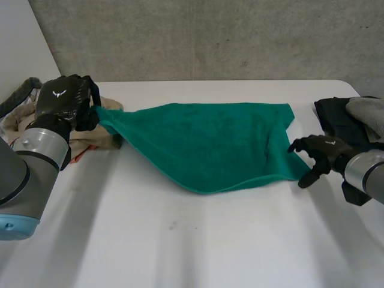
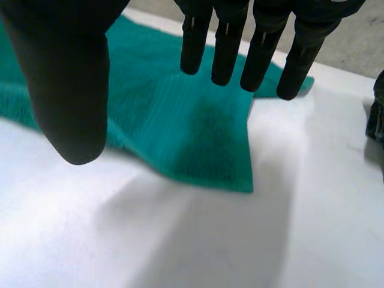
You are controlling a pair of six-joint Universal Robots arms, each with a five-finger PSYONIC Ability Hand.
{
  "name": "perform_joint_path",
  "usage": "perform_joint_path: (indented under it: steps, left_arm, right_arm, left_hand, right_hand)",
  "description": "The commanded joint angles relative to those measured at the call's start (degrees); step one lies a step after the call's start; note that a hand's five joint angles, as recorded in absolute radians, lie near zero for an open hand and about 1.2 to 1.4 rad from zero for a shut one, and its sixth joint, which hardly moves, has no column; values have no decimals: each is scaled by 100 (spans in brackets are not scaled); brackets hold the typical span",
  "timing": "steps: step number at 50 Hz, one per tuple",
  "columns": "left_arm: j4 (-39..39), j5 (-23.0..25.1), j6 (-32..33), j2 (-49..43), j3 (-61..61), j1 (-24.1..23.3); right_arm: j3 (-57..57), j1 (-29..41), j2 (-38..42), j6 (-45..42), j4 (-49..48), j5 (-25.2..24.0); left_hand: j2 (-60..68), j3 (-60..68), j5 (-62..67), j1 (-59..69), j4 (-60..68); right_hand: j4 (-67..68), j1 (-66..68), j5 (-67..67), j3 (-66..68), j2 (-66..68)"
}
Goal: Fold the laundry.
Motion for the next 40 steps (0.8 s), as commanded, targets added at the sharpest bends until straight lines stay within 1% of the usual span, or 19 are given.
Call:
perform_joint_path:
  steps: [1, 9, 12, 18, 28, 29, 32, 33, 34, 40]
  left_arm:
    - [-29, 15, 2, 7, 70, -5]
    - [-29, 15, 2, -2, 105, -14]
    - [-29, 6, 2, -2, 105, -5]
    - [-29, -3, -7, 7, 96, 22]
    - [-29, 15, -24, 16, 70, 101]
    - [-29, 15, -24, 24, 70, 109]
    - [-47, 15, -33, 25, 70, 127]
    - [-56, 15, -33, 25, 70, 136]
    - [-73, 15, -33, 25, 70, 144]
    - [-354, 23, -24, 77, 70, 180]
  right_arm:
    - [276, 125, 222, -154, -555, 67]
    - [136, 362, 548, 22, -959, 172]
    - [30, 432, 644, 66, -1073, 286]
    - [-259, 573, 908, 75, -1082, 462]
    - [-567, 696, 1207, 57, -1135, 620]
    - [-585, 705, 1224, 66, -1144, 638]
    - [-629, 705, 1233, 83, -1205, 700]
    - [-629, 705, 1225, 101, -1249, 708]
    - [-620, 705, 1207, 144, -1345, 717]
    - [-638, 670, 1075, 303, -1601, 691]
  left_hand:
    - [1118, 1175, 1324, 1354, 1112]
    - [1118, 1175, 1324, 1354, 1112]
    - [1118, 1175, 1324, 1354, 1112]
    - [1118, 1175, 1324, 1354, 1112]
    - [1118, 1175, 1324, 1354, 1112]
    - [1118, 1175, 1324, 1354, 1112]
    - [1118, 1175, 1324, 1354, 1112]
    - [1118, 1175, 1324, 1354, 1112]
    - [1118, 1175, 1324, 1354, 1112]
    - [1118, 1175, 1324, 1354, 1112]
  right_hand:
    - [914, 930, 894, 943, 962]
    - [1149, 1165, 1129, 1179, 1198]
    - [1351, 1367, 1331, 1380, 1400]
    - [1451, 1467, 1431, 1481, 1500]
    - [1821, 1837, 1801, 1851, 1870]
    - [1972, 1988, 1952, 2001, 2021]
    - [2978, 2994, 2959, 3008, 3027]
    - [3865, 3881, 3845, 3895, 3914]
    - [5308, 5324, 5288, 5338, 5357]
    - [5323, 5339, 5303, 5353, 5372]
